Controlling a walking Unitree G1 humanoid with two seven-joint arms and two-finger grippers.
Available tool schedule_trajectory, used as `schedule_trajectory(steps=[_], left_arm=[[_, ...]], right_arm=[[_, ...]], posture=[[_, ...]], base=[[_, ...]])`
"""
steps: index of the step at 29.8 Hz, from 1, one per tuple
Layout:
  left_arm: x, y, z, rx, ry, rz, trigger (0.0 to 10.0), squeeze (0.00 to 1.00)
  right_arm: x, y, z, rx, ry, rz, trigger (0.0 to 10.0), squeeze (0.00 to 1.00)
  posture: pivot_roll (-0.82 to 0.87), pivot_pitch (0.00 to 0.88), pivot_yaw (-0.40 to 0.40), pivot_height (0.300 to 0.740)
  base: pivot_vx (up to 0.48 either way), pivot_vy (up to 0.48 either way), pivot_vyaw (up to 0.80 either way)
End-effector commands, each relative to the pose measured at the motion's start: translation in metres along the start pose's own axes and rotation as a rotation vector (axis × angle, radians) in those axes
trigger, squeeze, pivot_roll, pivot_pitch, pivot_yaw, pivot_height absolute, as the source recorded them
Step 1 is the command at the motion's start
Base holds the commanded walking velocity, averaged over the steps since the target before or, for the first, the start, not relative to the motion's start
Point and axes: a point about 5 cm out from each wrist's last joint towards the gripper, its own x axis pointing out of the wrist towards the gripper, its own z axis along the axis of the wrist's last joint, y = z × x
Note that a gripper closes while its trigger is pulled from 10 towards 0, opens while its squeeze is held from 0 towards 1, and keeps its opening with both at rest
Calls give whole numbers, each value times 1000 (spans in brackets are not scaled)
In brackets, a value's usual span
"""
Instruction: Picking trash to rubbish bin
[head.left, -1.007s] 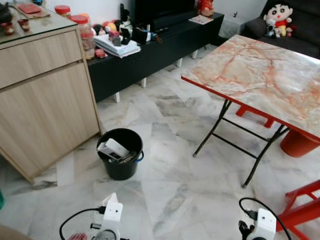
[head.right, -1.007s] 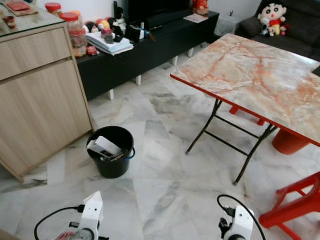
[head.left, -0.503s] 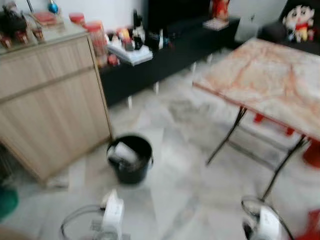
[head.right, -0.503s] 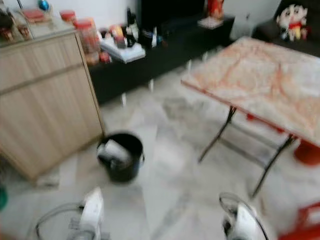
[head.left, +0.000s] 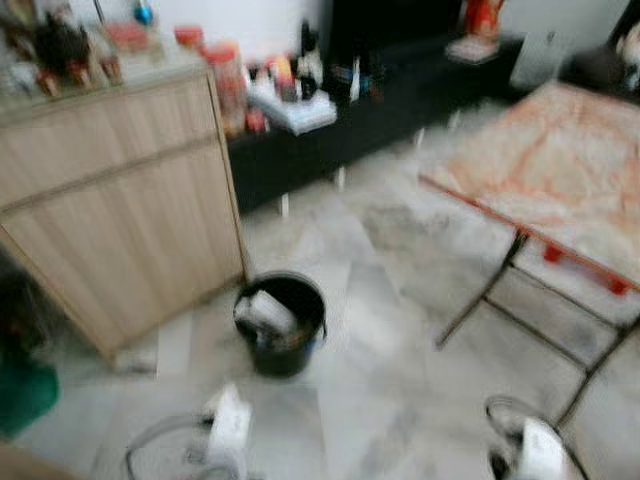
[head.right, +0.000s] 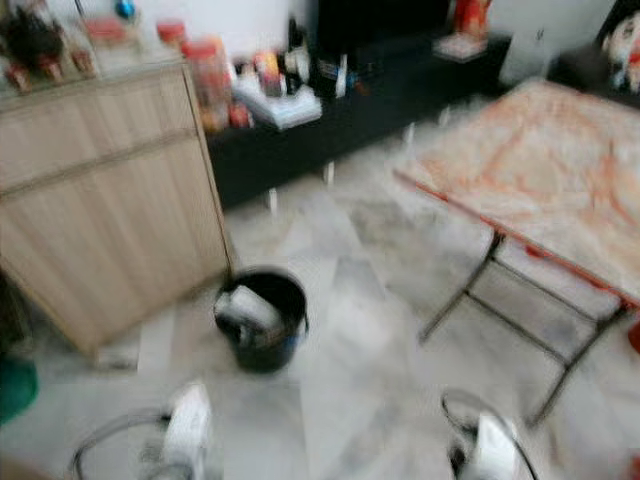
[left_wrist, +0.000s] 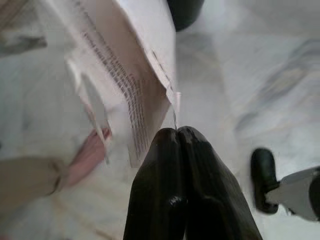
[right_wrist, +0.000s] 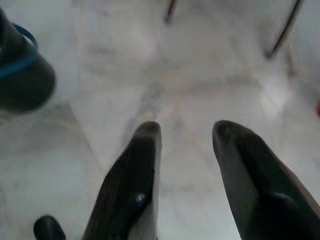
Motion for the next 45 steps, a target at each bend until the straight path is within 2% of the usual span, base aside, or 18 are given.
schedule_trajectory(steps=[1, 9, 11, 21, 25, 31, 35, 41, 45], left_arm=[[0, 13, -5, 15, 14, 32, 10000, 0], [-1, 16, -8, 30, 18, 32, 10000, 0], [-2, 22, -10, 44, 20, 38, 10000, 0], [0, 29, -5, 57, 9, 48, 10000, 0], [0, 30, -3, 56, 6, 51, 10000, 0], [0, 30, -2, 52, 4, 55, 10000, 0], [0, 29, -1, 50, 3, 56, 10000, 0], [1, 28, 0, 43, 2, 58, 10000, 0], [1, 27, -1, 39, 1, 59, 10000, 0]], right_arm=[[2, 7, 3, 13, -11, 19, 10000, 0], [1, 10, -2, 25, -4, 23, 10000, 0], [-1, 14, -12, 39, 14, 27, 10000, 0], [0, 22, -13, 79, 3, 36, 10000, 0], [0, 23, -12, 51, 4, 36, 10000, 0], [0, 20, -11, 63, -8, 21, 10000, 0], [0, 19, -12, 70, 1, 14, 10000, 0], [0, 19, -9, 36, -6, 15, 10000, 0], [1, 18, -7, 63, -9, 7, 10000, 0]], posture=[[-82, 34, -74, 740], [-77, 38, -59, 740], [-64, 44, -34, 740], [-43, 65, -21, 740], [-43, 70, -20, 740], [-43, 73, -21, 740], [-42, 77, -25, 740], [-44, 79, -31, 740], [-46, 78, -35, 740]], base=[[300, 0, 0], [303, 0, 0], [300, 0, 0], [299, 0, 0], [300, 0, 0], [306, 0, 668], [312, 0, 0], [311, 0, 265], [308, 0, 555]])
